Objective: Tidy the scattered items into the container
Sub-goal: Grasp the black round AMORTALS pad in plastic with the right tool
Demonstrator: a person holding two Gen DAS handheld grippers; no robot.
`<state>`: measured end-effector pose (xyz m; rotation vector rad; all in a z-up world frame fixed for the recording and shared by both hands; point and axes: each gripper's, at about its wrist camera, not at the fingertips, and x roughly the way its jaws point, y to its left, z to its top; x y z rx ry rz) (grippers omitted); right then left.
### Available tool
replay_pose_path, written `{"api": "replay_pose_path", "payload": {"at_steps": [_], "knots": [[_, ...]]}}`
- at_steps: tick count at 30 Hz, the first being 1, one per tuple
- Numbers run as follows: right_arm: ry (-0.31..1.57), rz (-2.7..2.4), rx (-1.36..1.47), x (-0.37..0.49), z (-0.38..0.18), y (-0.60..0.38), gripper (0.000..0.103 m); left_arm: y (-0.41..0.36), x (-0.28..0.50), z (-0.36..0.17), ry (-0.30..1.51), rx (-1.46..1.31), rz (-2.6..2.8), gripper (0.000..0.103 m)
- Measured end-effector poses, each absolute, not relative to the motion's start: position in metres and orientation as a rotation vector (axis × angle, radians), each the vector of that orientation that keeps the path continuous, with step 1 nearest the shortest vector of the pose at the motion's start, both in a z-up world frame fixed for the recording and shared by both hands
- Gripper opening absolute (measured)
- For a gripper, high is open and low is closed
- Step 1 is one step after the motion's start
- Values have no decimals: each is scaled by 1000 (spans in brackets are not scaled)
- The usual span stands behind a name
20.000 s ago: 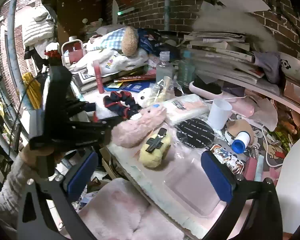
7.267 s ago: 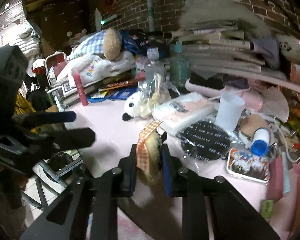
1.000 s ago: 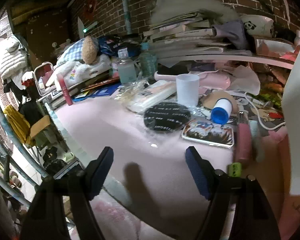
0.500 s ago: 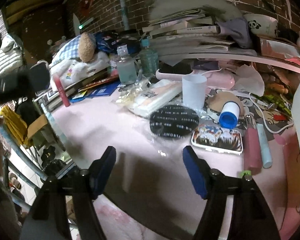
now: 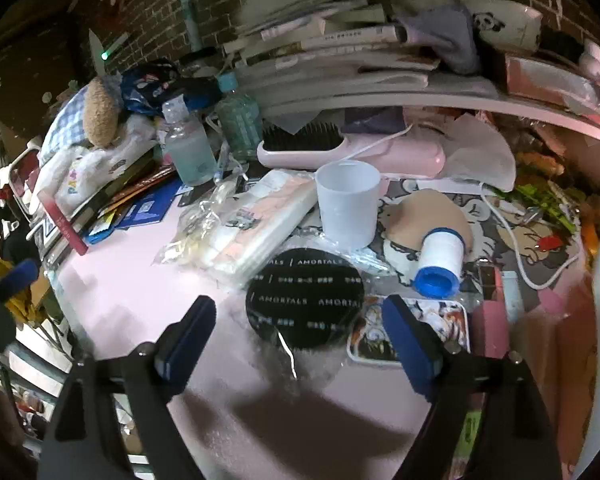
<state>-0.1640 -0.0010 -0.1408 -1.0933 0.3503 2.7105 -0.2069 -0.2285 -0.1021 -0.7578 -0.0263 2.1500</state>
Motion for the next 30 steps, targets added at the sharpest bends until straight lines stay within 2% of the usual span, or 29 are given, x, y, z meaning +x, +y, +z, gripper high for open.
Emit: {"api": "replay_pose_path", "payload": {"at_steps": [7,14,23,30], "knots": [[313,2672,-1160,-184,-144,-1,87,-233,-216,-107,-45,-759,2148,103],[137,2668,-1185,-192,-152,-10,87,-235,-222,-112,-46,-771,2151,103],[38,2694,-1161,-183,-151,-19,64,-231,-219,-117,-37,-782,2140,103],[16,2733,-1143,-167,-143,-22,63,-229,-215,-118,-40,-788,2134,103]]}}
